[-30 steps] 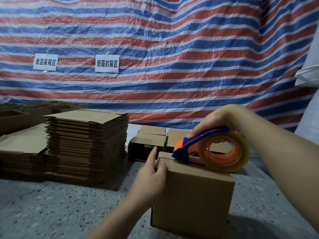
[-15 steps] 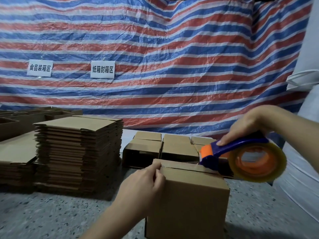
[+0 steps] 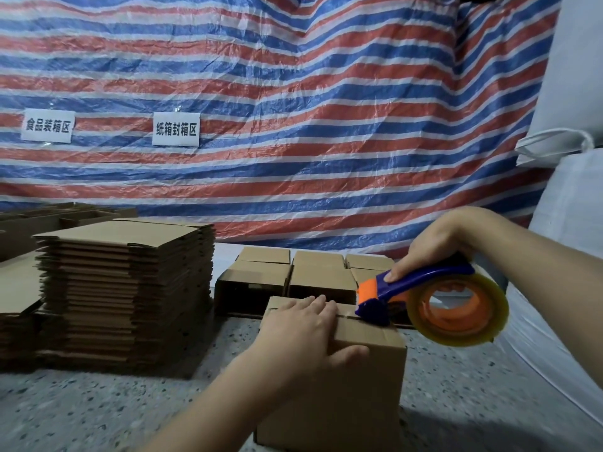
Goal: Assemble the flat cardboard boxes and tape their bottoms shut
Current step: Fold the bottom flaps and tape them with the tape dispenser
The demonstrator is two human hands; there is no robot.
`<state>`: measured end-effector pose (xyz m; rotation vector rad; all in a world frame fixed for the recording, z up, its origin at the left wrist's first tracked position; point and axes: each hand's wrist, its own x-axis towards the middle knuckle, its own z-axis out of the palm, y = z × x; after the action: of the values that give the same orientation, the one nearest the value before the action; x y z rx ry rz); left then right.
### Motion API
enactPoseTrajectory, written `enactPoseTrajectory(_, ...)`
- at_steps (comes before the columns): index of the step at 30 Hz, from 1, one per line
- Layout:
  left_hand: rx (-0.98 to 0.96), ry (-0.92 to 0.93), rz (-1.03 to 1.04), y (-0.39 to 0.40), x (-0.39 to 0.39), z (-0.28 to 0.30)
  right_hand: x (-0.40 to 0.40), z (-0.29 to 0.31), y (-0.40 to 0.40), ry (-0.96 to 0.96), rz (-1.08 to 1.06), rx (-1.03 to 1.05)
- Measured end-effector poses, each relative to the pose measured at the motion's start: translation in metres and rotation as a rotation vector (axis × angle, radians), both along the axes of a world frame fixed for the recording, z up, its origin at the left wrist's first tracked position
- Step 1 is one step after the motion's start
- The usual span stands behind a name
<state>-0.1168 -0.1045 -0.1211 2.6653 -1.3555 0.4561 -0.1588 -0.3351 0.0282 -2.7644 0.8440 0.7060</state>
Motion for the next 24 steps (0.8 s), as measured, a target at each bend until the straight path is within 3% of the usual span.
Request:
enactPoseTrajectory(12,0.041,-0.073,0.001,0.000,-0.001,-0.003,-0.031,0.007,-0.030,-0.006,-0.048,0.083)
enactPoseTrajectory(21,0.136,0.051,-0.060,-0.005,-0.002,0.011,-0.040,-0.014,-0.028,-0.013,-0.086,0.060)
enactPoseTrajectory(24,0.085,0.038,-0.150,-0.025,-0.012,0.016,-0.041,-0.014,-0.026,-0.014,-0.089,0.068)
